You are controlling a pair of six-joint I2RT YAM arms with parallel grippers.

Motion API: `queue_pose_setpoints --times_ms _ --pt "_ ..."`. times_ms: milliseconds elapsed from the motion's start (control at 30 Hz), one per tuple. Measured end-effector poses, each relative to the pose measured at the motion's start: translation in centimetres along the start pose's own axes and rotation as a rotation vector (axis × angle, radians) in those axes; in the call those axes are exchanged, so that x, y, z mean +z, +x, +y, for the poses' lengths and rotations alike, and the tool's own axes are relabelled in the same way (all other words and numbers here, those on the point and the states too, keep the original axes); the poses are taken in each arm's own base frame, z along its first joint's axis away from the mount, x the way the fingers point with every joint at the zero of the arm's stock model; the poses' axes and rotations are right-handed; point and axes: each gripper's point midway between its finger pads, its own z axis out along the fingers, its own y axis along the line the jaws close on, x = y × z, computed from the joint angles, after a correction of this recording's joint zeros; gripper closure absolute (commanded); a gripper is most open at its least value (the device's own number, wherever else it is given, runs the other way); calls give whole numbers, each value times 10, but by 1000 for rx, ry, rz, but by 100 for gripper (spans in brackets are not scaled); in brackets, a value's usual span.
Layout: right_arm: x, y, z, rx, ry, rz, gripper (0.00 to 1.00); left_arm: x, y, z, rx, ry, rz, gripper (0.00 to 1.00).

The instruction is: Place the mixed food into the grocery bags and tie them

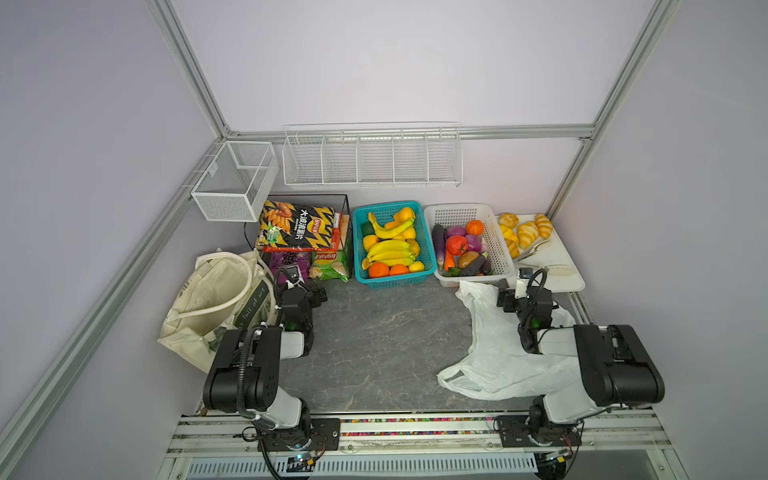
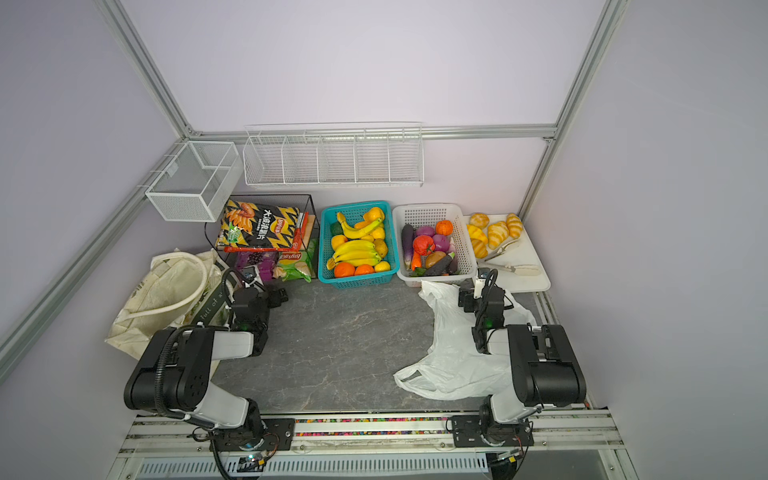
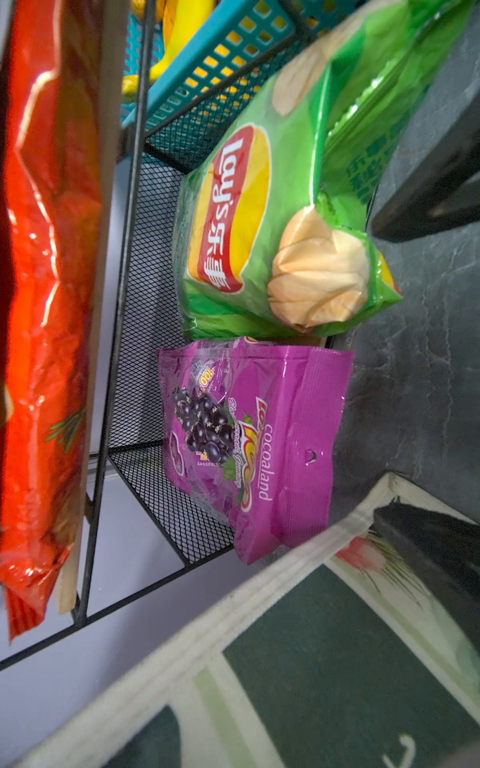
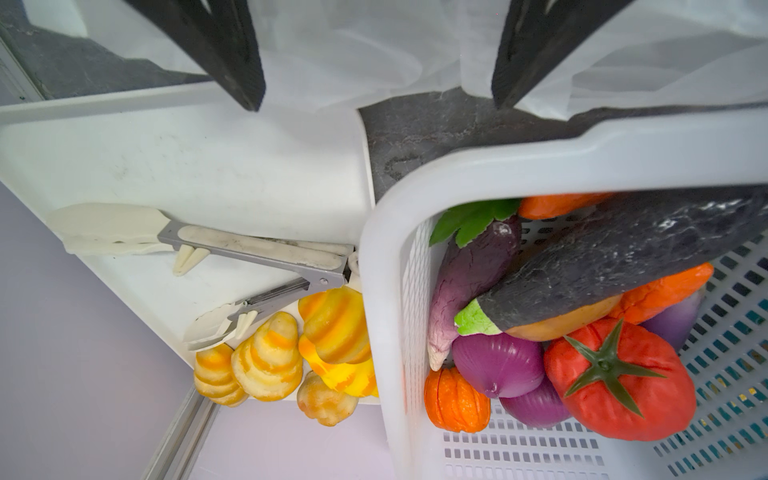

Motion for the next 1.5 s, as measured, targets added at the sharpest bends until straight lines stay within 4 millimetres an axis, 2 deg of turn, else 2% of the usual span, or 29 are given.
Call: queue_pose_setpoints --times_ms 300,333,400,467,533,700,767,867,967,1033,1133,1200,1267,1367,1433,1500 --pt "0 0 0 0 -2 0 11 0 0 0 0 1 0 1" --pt "0 0 0 0 -2 0 11 0 -1 0 -1 3 -2 6" --pt "0 0 1 -1 -1 -1 11 -5 -5 -1 1 8 -8 9" --pt "-3 -4 2 -9 8 -13 11 -14 -17 0 0 12 -24 9" --pt "-10 -13 6 -21 19 -32 11 -26 -38 2 -22 11 -53 9" --pt "-40 -55 7 25 65 -93 11 -58 -93 3 -174 42 -139 9" --pt "-54 -69 2 67 103 -121 11 -71 -101 0 -233 77 -144 9" --pt "-76 -79 -4 133 138 -135 11 -89 -106 -9 -323 150 -126 10" --pt "-90 -89 -8 190 145 -131 10 -105 -111 -27 -386 241 -96 10" --pt "-97 -106 -3 227 119 -130 9 -118 -117 -47 -397 315 -69 10" --pt "-106 -134 25 236 20 -115 9 -137 -131 -86 -378 435 -12 12" --pt "-111 -142 47 216 -43 -90 8 -148 -141 -112 -351 508 32 13" --pt "-113 -139 70 182 -96 -24 7 -157 -149 -137 -316 570 74 13" --pt "-112 -115 88 121 -124 91 7 -170 -145 -169 -261 652 133 12" --pt "-115 -93 99 75 -150 175 6 -173 -136 -176 -224 668 168 11" --pt "-119 -80 115 33 -207 224 5 -171 -128 -173 -191 643 195 11"
